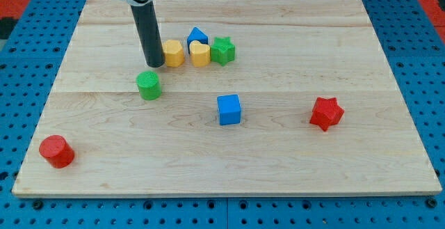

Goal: Place the green circle to the bottom left of the yellow hexagon

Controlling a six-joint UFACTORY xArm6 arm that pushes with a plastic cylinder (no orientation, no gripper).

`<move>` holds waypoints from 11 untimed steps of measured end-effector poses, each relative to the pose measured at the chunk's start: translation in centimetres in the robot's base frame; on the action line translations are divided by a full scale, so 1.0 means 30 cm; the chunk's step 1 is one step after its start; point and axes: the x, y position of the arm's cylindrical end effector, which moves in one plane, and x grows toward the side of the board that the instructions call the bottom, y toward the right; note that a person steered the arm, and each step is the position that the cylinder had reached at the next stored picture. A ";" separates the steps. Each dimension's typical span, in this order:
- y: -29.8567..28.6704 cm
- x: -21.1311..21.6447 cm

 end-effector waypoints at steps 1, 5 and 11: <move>0.033 0.001; -0.007 0.384; -0.101 0.124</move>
